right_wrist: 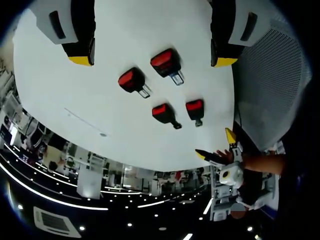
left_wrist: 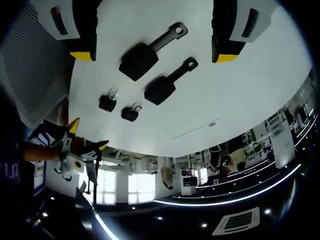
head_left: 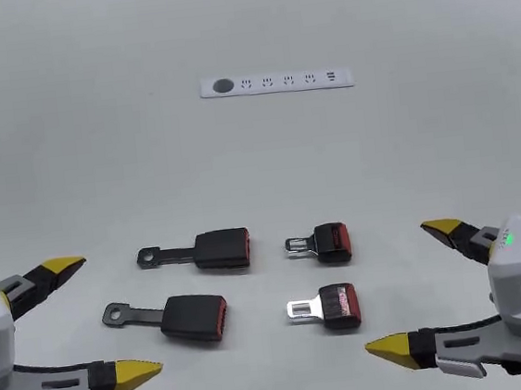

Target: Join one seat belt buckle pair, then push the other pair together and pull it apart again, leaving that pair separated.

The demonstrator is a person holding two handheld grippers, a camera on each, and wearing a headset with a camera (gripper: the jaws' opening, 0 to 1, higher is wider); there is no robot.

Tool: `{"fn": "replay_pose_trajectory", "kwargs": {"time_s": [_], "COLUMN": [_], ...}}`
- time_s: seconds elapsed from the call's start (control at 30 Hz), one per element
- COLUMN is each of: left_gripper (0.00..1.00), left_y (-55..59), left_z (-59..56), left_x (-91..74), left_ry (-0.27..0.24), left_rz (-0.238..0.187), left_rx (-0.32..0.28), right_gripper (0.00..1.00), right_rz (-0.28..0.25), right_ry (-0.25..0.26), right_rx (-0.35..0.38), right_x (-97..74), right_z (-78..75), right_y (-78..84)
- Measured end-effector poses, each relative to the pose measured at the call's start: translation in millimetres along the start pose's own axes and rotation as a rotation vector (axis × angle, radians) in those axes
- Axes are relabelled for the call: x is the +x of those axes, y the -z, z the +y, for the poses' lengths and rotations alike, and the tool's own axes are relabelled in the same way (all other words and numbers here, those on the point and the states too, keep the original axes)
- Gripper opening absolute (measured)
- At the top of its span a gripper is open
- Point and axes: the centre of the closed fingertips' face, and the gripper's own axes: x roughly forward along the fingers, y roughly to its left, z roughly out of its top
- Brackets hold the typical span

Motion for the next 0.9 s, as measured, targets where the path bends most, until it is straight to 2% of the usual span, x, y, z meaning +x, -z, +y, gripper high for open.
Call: {"fn": "replay_pose_trajectory", "kwargs": {"time_s": [0.57, 0.7, 0.9], "left_gripper": [0.97, 0.97, 0.97], "left_y": [2.1, -0.3, -0.4], "left_z": [-3.9, -4.3, -1.8], "left_x": [3.7, 5.1, 5.3], "left_ry": [0.010, 0.013, 0.012], "left_rz": [0.016, 0.018, 0.015], "left_rx": [0.015, 0.023, 0.026], "right_gripper": [0.96, 0.96, 0.96], "right_rz": [0.002, 0.002, 0.007], "right_ry": [-0.004, -0.004, -0.008], "right_rx": [-0.011, -0.016, -0.018], "right_x": [0.9, 1.2, 1.4], "right_z": [-1.7, -1.1, 0.4], "right_y": [1.4, 0.7, 0.2]}}
